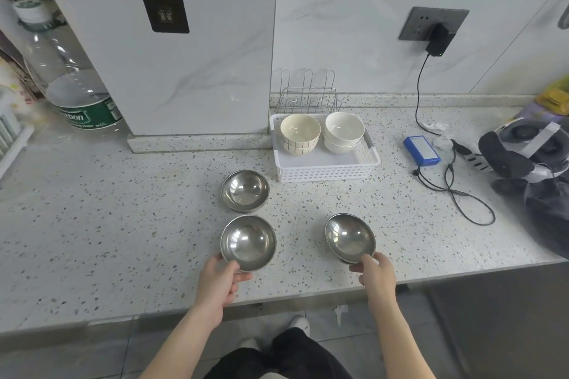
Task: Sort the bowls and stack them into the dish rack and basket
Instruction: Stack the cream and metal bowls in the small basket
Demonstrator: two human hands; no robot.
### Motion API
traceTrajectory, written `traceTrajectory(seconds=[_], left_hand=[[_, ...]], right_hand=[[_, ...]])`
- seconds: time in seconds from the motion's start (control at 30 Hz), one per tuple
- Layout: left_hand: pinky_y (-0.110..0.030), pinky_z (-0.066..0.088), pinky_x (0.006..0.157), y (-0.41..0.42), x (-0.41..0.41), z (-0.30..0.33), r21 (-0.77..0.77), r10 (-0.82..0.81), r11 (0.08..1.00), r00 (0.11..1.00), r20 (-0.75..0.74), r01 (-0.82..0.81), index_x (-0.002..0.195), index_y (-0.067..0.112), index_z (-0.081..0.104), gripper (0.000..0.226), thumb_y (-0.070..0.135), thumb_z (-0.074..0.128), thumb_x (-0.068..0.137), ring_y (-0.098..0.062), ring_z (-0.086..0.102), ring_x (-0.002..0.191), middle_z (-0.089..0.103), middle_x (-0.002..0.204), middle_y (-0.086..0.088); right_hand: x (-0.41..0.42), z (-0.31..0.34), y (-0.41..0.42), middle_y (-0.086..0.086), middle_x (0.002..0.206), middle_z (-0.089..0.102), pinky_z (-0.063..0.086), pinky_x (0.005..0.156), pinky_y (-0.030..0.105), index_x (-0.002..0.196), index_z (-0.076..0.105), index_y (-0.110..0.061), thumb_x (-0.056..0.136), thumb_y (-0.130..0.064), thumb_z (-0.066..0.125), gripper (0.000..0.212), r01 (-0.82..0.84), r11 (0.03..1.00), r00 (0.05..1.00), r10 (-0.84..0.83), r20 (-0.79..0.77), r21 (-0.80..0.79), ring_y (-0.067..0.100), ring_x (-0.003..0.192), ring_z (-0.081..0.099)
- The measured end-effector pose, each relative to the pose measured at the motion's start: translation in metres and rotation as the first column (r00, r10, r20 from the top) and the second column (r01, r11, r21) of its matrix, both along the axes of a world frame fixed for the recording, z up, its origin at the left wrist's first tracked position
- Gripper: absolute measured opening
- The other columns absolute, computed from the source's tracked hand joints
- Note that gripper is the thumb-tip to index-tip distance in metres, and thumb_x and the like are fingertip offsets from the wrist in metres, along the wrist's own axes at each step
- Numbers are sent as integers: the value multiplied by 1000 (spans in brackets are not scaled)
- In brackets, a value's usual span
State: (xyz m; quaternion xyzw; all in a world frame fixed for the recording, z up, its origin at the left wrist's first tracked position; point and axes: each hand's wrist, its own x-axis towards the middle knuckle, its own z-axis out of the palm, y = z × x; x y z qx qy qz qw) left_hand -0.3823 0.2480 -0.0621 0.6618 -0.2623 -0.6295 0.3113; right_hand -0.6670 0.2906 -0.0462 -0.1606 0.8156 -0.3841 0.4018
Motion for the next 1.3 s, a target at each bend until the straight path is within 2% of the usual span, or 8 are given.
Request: traceTrajectory(seconds=[0.13, 0.27, 0.4, 0.6, 0.87, 1.1, 1.2, 1.3], left_hand=[[-17, 28, 34, 8, 0, 9, -25, -47, 999, 999, 2, 48, 135, 14, 48, 43, 5, 54, 93, -8, 42, 42, 76, 77, -18], [-18, 27, 34, 5, -10, 21, -46, -52, 998, 999, -12, 51, 137, 11, 48, 45, 5, 53, 93, -10, 36, 43, 76, 79, -19], [-18, 25, 34, -11, -30, 35, -105, -44, 994, 999, -20, 42, 137, 10, 47, 44, 7, 53, 94, -10, 34, 42, 76, 81, -20], [-17, 25, 33, -39, -76, 50, -175, -24, 985, 998, -62, 13, 126, 14, 55, 31, 9, 54, 96, -7, 40, 38, 76, 81, -20], [-17, 24, 34, -65, -142, 60, -205, 24, 977, 989, -146, -53, 116, 21, 61, 21, 16, 57, 96, -17, 43, 62, 76, 81, -19], [-17, 24, 33, -81, -163, 65, -189, 78, 976, 986, -150, -106, 114, 17, 60, 22, 12, 59, 92, -13, 45, 55, 76, 81, -17], [-17, 24, 33, -88, -161, 66, -177, 90, 977, 984, -151, -116, 113, 17, 60, 22, 13, 60, 92, -9, 42, 45, 76, 82, -19], [-17, 23, 33, -94, -153, 67, -183, 94, 976, 984, -148, -121, 113, 14, 60, 20, 13, 59, 93, -5, 40, 37, 76, 82, -21]], right_hand=[[-8, 5, 1, 6, 81, 73, 43, 76, 37, 123, 56, -10, 91, -17, 47, 34, 24, 999, 999, -25, -23, -49, 17, 77, 51], [-24, 18, -10, 5, 81, 72, 43, 82, 42, 128, 54, -13, 92, -18, 46, 37, 12, 992, 996, -22, -81, -123, 12, 74, 51], [-41, 38, -31, 5, 87, 71, 43, 80, 36, 141, 43, -20, 94, -15, 47, 47, -1, 969, 996, -21, -86, -246, 9, 80, 63], [-88, 59, -59, 2, 73, 73, 48, 73, 36, 139, 39, -30, 91, -19, 51, 51, -23, 952, 990, -22, -141, -305, 13, 80, 69], [-158, 75, -88, 0, 61, 71, 43, 54, 29, 133, 44, -31, 88, -24, 52, 47, -106, 966, 955, 33, -296, -237, 14, 68, 66], [-184, 97, -122, 1, 63, 71, 43, 54, 28, 140, 48, -24, 87, -26, 51, 53, -272, 949, 891, 185, -416, -161, 13, 62, 63], [-182, 105, -144, 5, 57, 69, 42, 52, 28, 126, 61, -20, 82, -24, 48, 47, -320, 937, 884, 241, -401, -143, 15, 53, 56], [-175, 114, -169, 7, 51, 67, 38, 49, 28, 89, 68, -11, 77, -20, 45, 28, -398, 915, 850, 339, -403, -69, 16, 45, 47]])
